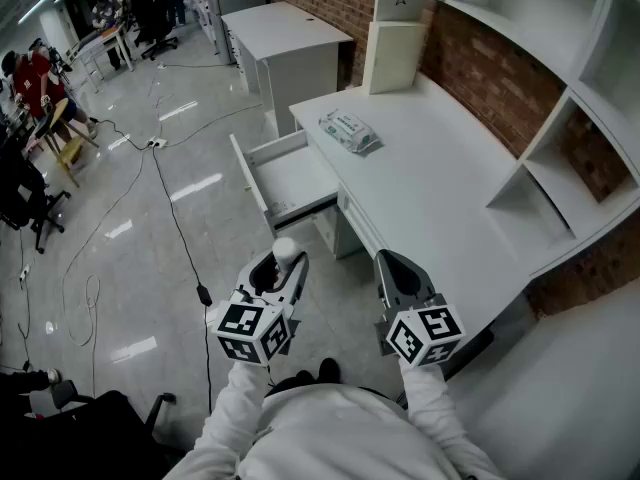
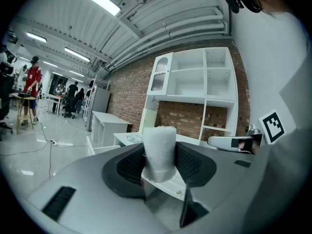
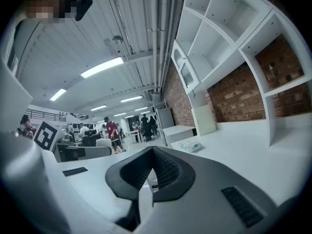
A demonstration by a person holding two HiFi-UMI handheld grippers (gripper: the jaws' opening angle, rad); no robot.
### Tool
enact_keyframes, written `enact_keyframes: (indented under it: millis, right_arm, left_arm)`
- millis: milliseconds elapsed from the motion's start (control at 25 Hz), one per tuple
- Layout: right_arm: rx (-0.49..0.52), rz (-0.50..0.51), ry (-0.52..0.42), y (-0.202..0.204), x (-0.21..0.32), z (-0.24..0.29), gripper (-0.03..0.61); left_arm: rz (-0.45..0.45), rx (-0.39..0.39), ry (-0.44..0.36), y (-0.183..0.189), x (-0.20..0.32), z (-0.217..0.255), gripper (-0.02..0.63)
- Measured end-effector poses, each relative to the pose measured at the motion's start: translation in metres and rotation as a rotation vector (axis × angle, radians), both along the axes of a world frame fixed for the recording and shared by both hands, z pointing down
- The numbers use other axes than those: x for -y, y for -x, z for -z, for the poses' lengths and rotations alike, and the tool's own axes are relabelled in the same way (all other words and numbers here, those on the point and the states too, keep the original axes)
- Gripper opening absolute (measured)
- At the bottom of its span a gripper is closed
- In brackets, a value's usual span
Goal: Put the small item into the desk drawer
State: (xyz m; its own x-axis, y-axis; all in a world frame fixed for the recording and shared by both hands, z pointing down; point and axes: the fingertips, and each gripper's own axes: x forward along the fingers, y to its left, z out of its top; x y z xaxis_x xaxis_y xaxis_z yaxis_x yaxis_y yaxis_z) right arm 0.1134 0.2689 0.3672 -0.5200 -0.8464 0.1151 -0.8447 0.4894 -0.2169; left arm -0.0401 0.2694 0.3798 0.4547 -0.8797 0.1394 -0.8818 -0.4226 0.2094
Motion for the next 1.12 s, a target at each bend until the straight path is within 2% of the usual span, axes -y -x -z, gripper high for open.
enact_keyframes:
  millis: [640,880,1120]
  right_arm:
    - [0.026,0.015,0.013,-0.001,0.009,-0.002,0.028]
    - [0.026,0.006,0.016,-0.002,0.035,-0.004,0.028]
    - [0.029,0.015,0.020,0.009,0.083,-0.003,0.028]
  left_arm:
    - [0.042,0.009,-0.006,0.013,0.014,0.005,0.192]
    - [0.049,0.012,-0.006,0.017,0.046,0.002,0.192]
    - [0.073,0.007,0.008,0.033,0.098,-0.002,0.192]
